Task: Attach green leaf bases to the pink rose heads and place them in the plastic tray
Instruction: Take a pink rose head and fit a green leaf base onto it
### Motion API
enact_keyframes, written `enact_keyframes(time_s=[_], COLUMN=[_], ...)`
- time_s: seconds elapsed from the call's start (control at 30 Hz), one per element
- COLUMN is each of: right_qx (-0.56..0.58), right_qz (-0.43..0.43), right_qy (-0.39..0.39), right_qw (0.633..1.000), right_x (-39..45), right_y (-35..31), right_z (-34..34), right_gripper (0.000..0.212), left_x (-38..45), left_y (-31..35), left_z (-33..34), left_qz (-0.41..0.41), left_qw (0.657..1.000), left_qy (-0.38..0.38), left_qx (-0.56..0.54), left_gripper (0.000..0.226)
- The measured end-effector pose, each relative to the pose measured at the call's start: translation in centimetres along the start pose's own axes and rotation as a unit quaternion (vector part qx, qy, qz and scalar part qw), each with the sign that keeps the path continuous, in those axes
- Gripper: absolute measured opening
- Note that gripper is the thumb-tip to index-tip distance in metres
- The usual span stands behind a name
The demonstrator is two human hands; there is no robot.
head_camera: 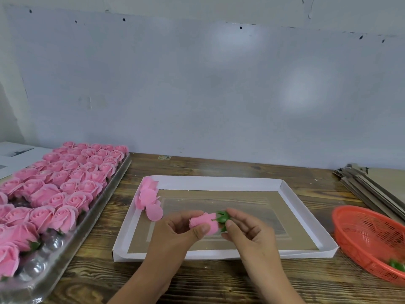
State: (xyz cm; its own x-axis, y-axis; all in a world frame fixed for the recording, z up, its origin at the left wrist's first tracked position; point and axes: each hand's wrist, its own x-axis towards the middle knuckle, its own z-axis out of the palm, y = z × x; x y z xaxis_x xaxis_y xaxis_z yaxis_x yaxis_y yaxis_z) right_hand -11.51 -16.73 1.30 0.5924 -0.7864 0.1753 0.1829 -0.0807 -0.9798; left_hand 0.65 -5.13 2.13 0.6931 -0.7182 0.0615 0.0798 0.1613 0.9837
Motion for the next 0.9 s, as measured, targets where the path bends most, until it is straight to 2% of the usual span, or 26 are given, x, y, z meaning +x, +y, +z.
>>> enact_keyframes(time_s=[0.33, 0.57, 0.73, 0.9], right_qx=[-0.008, 0.004, 0.055, 0.049], right_qz=[-0.043, -0.020, 0.021, 0.019], right_qy=[0.019, -0.032, -0.034, -0.032], right_qw=[0.999, 0.999, 0.998, 0.998], right_x=[0.07, -0.26, -0.20, -0.22], right_y=[0.17, 0.13, -0.17, -0.26], right_z=[-0.04, 0.31, 0.00, 0.08], right_gripper=[0.027, 0.030, 0.026, 0.026], left_x=[0.06, 0.09, 0.17, 0.06], left_y=[-0.27, -0.35, -0.49, -0.46], left_z=[-0.02, -0.17, -0.19, -0.04], left_qz=[0.009, 0.010, 0.013, 0.023], left_qw=[1.000, 1.000, 1.000, 0.999], left_qy=[0.002, -0.005, -0.005, -0.001], left_qx=[0.002, -0.007, -0.013, -0.021], left_gripper=[0.036, 0.036, 0.038, 0.037])
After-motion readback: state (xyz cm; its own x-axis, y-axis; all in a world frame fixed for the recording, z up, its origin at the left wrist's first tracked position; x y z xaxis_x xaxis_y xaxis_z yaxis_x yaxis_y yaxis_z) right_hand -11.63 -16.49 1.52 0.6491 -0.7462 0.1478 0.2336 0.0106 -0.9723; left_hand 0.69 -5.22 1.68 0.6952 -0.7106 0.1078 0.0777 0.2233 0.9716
